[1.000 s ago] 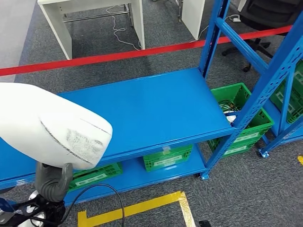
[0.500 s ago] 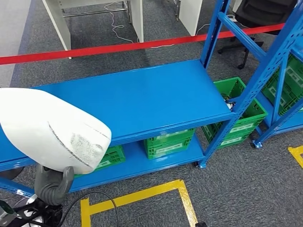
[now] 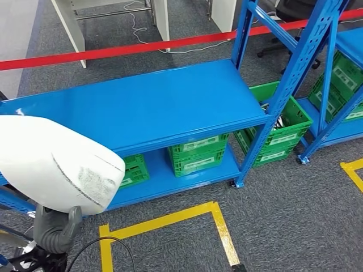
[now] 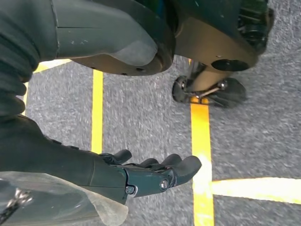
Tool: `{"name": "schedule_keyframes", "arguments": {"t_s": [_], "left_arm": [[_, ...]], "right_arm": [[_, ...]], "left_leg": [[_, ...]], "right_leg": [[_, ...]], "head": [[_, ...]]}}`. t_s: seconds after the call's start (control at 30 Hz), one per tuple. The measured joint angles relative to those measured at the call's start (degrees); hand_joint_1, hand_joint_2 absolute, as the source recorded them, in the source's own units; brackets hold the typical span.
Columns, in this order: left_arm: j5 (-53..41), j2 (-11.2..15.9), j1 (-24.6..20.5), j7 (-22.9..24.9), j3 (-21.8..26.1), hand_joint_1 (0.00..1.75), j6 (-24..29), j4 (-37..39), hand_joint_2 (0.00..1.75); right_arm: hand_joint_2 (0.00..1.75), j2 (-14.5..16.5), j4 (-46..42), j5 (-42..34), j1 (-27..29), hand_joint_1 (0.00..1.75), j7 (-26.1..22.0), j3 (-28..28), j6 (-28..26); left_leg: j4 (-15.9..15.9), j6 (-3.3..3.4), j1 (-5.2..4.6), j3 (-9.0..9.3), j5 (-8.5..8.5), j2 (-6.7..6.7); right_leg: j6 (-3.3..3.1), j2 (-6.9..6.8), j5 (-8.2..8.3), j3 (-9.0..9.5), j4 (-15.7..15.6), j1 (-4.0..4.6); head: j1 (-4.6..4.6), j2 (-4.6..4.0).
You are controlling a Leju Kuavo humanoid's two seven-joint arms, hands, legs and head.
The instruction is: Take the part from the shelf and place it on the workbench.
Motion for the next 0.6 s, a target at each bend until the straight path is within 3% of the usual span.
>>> {"name": "schedule_keyframes", "arguments": {"t_s": [0.07,0.1,0.17,0.2,0.23,0.27,0.33,0.37,0.4,0.43,0.5,0.57,0.6], "left_arm": [[-0.02,-0.01,0.11,-0.02,-0.01,1.75,0.20,-0.21,1.75],[-0.03,0.00,0.15,-0.02,-0.01,1.75,0.25,-0.29,1.75],[-0.02,0.03,0.19,-0.03,0.02,1.75,0.27,-0.35,1.75],[-0.01,0.04,0.19,-0.03,0.02,1.75,0.27,-0.35,1.75],[0.00,0.04,0.19,-0.04,0.03,1.75,0.27,-0.36,1.75],[0.00,0.04,0.18,-0.04,0.04,1.75,0.26,-0.36,1.75],[0.00,0.04,0.23,-0.05,0.07,1.75,0.21,-0.37,1.75],[-0.01,0.04,0.30,-0.05,0.09,1.75,0.17,-0.37,1.75],[-0.01,0.04,0.38,-0.05,0.10,1.75,0.13,-0.37,1.75],[-0.01,0.04,0.45,-0.05,0.11,1.75,0.08,-0.37,1.75],[-0.01,0.04,0.51,-0.05,0.13,1.75,-0.03,-0.37,1.75],[-0.02,0.01,0.47,-0.06,0.16,1.75,-0.17,-0.38,1.75],[-0.06,-0.01,0.44,-0.07,0.17,1.75,-0.21,-0.39,1.75]], "right_arm": [[1.75,-0.07,-0.03,-0.79,-0.11,0.00,0.27,-0.51,1.10],[1.75,-0.10,-0.04,-1.04,-0.13,0.00,0.58,-0.74,1.58],[1.75,-0.10,-0.04,-1.14,-0.08,0.00,1.21,-1.14,2.16],[1.75,-0.11,-0.03,-1.19,-0.05,0.00,1.37,-1.35,2.37],[1.75,-0.12,-0.03,-1.26,-0.04,0.00,1.39,-1.54,2.63],[1.75,-0.15,-0.03,-1.32,-0.08,0.00,1.29,-1.69,3.02],[1.75,-0.22,-0.04,-1.40,-0.14,0.00,0.69,-1.85,4.03],[1.75,-0.29,-0.05,-1.42,-0.13,0.00,0.28,-1.93,4.58],[1.75,-0.35,-0.06,-1.46,-0.10,0.00,-0.09,-2.00,5.04],[1.75,-0.43,-0.07,-1.48,-0.06,0.00,-0.34,-2.06,5.44],[1.75,-0.52,-0.08,-1.10,-0.06,0.00,-0.35,-2.11,5.99],[1.75,-0.60,-0.11,-0.39,-0.15,0.00,-0.15,-2.08,6.48],[1.75,-0.63,-0.11,-0.07,-0.20,0.00,-0.05,-2.06,6.71]], "left_leg": [[-6.99,0.34,-0.07,4.26,-0.58,-0.51],[-8.47,0.74,-0.26,4.91,-1.21,-0.72],[-8.77,1.96,-0.49,4.20,-0.57,-0.58],[-8.82,2.61,-0.55,3.62,0.02,-0.42],[-8.95,3.28,-0.57,2.89,0.72,-0.24],[-9.03,3.80,-0.61,2.04,1.47,-0.06],[-8.97,4.36,-1.01,0.20,2.93,0.05],[-8.90,4.48,-1.27,-0.77,3.70,0.07],[-8.81,4.57,-1.53,-1.80,4.47,0.09],[-8.73,4.62,-1.78,-2.83,5.22,0.11],[-8.57,4.59,-2.15,-4.42,6.55,0.13],[-8.28,4.36,-2.50,-5.28,7.73,0.15],[-8.22,4.18,-2.55,-5.50,8.35,0.22]], "right_leg": [[0.79,0.19,0.87,-0.97,0.47,-0.01],[1.23,0.25,1.38,-1.17,0.41,-0.01],[2.11,0.28,2.18,-1.41,0.15,-0.19],[2.40,0.29,1.46,-1.73,0.48,-0.30],[2.54,0.31,-0.40,-2.37,1.72,-0.34],[2.53,0.32,-3.25,-3.19,4.06,-0.32],[2.40,0.34,-8.99,-4.84,11.07,-0.03],[2.30,0.34,-10.07,-5.07,14.28,0.13],[2.10,0.34,-9.63,-4.65,16.21,0.31],[1.78,0.33,-8.02,-3.34,16.31,0.52],[0.89,0.31,-5.00,2.05,10.77,0.99],[0.18,0.25,-5.69,8.72,1.33,1.43],[0.01,0.26,-6.58,10.68,-1.93,1.60]], "head": [[0.00,-0.01],[-0.02,-0.01],[-0.01,0.00],[0.03,0.00],[0.13,-0.01],[0.25,-0.01],[0.48,-0.01],[0.53,-0.01],[0.53,-0.01],[0.53,-0.01],[0.51,0.00],[0.53,0.00],[0.54,0.00]]}}
